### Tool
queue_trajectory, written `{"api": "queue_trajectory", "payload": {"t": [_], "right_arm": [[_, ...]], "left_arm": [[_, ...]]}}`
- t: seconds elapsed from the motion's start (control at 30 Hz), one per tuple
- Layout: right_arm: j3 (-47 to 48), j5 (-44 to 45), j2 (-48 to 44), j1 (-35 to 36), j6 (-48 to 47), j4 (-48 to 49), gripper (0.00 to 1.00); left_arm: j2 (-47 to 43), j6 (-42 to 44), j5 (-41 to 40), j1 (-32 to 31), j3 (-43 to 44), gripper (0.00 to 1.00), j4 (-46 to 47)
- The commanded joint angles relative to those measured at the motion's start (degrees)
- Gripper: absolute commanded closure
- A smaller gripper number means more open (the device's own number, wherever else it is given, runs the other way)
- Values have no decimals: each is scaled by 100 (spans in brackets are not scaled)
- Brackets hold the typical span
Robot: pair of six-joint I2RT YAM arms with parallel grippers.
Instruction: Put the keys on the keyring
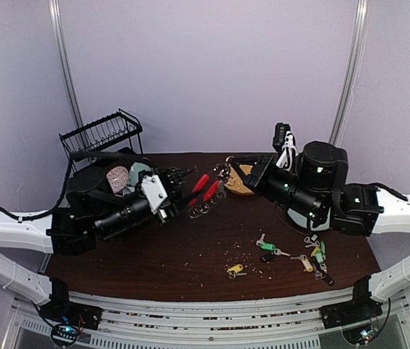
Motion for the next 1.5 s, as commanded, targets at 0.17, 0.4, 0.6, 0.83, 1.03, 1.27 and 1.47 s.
{"api": "queue_trajectory", "payload": {"t": [0.17,0.4,0.6,0.83,1.03,1.27,1.47], "right_arm": [[877,-1796,252,10,-2586,-996,100],[731,-3181,121,51,-3847,-881,100],[497,-3915,-2,62,-4181,-337,100],[94,-4135,-44,85,-3923,737,100],[-28,-4015,-48,93,-3869,1019,100],[-149,-4117,-150,90,-3883,1300,100],[-176,-4218,-124,93,-3839,1365,100]], "left_arm": [[-218,-2951,767,35,575,45,-1333],[-503,-3207,812,66,503,65,-1248],[-658,-3184,1080,70,312,68,-1194],[-534,-3177,1639,70,267,73,-895],[-541,-3148,2002,70,211,71,-873],[-770,-3335,2028,70,-132,80,-676],[-697,-3394,2044,70,-93,91,-495]]}}
